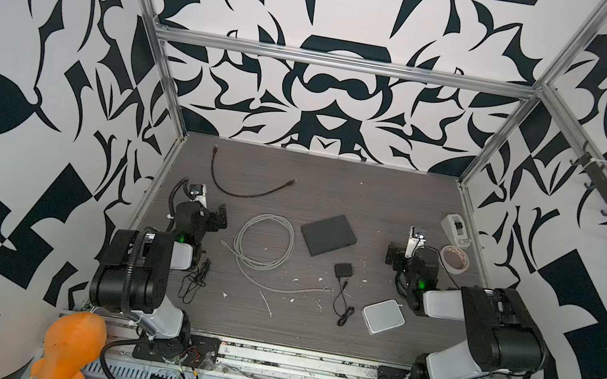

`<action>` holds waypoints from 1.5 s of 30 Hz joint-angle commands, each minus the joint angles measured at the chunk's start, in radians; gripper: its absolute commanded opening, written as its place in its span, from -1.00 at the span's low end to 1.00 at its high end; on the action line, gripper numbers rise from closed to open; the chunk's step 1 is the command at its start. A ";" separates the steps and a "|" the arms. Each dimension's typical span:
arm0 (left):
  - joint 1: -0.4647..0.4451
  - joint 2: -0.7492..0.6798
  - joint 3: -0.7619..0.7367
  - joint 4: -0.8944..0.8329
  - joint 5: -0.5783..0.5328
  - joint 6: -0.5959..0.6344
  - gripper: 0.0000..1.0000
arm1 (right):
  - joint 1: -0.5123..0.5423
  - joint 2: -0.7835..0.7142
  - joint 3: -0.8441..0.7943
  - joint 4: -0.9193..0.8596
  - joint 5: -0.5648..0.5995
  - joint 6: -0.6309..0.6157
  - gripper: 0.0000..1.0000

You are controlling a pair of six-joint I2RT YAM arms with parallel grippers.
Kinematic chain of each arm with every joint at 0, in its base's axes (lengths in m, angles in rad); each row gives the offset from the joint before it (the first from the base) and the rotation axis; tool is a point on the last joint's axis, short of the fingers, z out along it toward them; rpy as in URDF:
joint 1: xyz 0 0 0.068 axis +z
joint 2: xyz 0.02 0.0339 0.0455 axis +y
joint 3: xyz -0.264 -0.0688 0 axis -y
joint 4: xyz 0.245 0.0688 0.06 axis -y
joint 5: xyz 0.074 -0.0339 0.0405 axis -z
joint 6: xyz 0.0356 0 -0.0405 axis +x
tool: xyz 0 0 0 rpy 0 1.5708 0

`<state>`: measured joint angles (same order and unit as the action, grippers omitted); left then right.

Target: Insert the plug into the switch port

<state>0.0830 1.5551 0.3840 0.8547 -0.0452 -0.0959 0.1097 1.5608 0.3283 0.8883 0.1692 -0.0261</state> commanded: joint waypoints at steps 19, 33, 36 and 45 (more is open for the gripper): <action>0.002 -0.006 0.007 0.015 -0.002 0.004 0.98 | 0.000 -0.008 0.023 0.033 0.008 0.006 0.99; 0.003 -0.007 0.006 0.015 -0.004 0.001 0.99 | -0.005 -0.006 0.029 0.023 -0.005 0.011 1.00; 0.003 -0.003 0.008 0.016 0.000 0.008 0.99 | -0.007 -0.010 0.028 0.025 -0.006 0.010 0.95; 0.013 -0.147 0.349 -0.703 -0.243 -0.149 0.99 | 0.032 -0.189 0.294 -0.577 0.041 0.112 0.66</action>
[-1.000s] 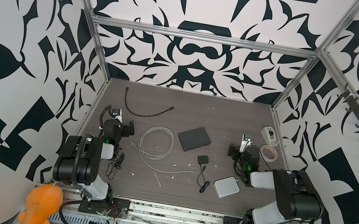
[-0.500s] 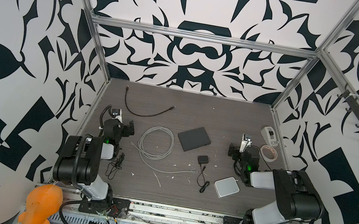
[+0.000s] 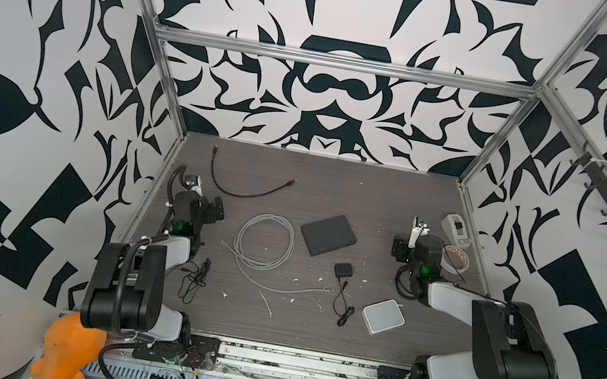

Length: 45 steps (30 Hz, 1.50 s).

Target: Insert the plug into the switch port

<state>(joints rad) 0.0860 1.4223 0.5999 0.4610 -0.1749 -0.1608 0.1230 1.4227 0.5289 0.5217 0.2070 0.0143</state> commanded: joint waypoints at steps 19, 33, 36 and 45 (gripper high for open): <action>-0.712 0.195 0.333 -0.503 0.044 -0.672 0.38 | 0.174 0.170 0.342 -0.418 -0.497 0.354 0.63; -0.819 0.478 0.547 -0.575 0.099 -0.760 0.38 | 0.207 0.301 0.397 -0.405 -0.590 0.414 0.52; -0.819 0.490 0.558 -0.581 0.110 -0.749 0.38 | 0.207 0.315 0.409 -0.405 -0.586 0.430 0.51; -0.828 0.568 0.675 -0.562 0.224 -0.723 0.38 | 0.208 0.372 0.503 -0.424 -0.625 0.478 0.49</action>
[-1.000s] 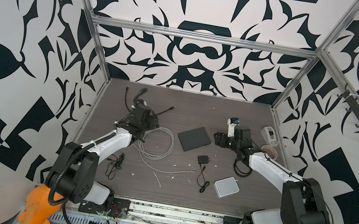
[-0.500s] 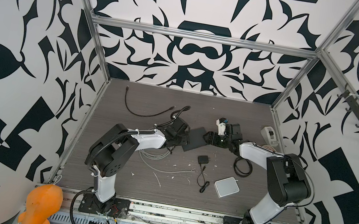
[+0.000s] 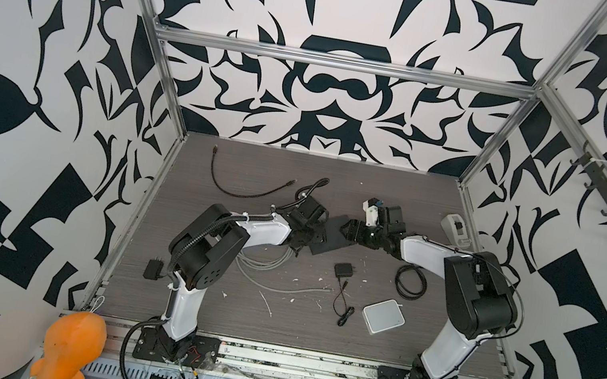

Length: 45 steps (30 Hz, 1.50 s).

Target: Insert the plug into the switch port

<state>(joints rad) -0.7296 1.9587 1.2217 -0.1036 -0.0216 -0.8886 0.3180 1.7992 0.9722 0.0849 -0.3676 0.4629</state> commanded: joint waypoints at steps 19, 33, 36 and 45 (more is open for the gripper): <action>0.018 -0.235 0.063 -0.412 -0.200 0.161 0.37 | -0.034 -0.071 0.204 -0.240 0.134 -0.122 0.57; 0.345 -0.546 -0.218 -0.982 -0.309 -0.056 0.40 | 0.024 -0.154 0.122 -0.244 0.223 -0.101 0.57; 0.368 -0.562 -0.249 -1.016 -0.286 -0.065 0.40 | 0.040 -0.157 0.105 -0.222 0.231 -0.076 0.57; 0.404 -0.498 -0.322 -0.981 -0.300 -0.015 0.35 | 0.056 -0.158 0.085 -0.188 0.240 -0.057 0.57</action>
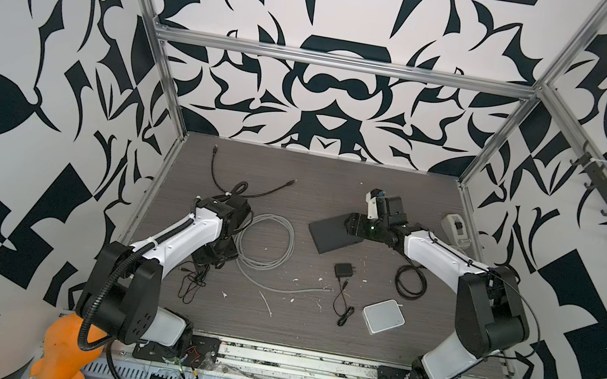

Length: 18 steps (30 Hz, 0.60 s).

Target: Insert the plug into the switch port

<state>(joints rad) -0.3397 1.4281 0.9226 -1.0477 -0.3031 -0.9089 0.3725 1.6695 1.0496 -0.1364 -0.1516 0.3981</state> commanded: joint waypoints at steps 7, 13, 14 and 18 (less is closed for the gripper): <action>0.037 0.120 -0.055 0.056 -0.011 0.022 0.15 | 0.002 -0.025 0.033 0.002 0.028 -0.011 0.57; 0.048 0.154 -0.085 0.105 -0.012 -0.039 0.01 | 0.002 -0.038 0.064 -0.031 0.034 -0.032 0.57; 0.047 0.157 -0.085 0.111 -0.015 -0.040 -0.04 | 0.002 -0.042 0.069 -0.040 0.039 -0.038 0.57; 0.047 0.170 -0.085 0.132 -0.046 -0.032 -0.26 | 0.000 -0.045 0.096 -0.074 0.050 -0.061 0.57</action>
<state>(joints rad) -0.2962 1.5818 0.8440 -0.9165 -0.3161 -0.9157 0.3725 1.6695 1.0935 -0.1825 -0.1261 0.3664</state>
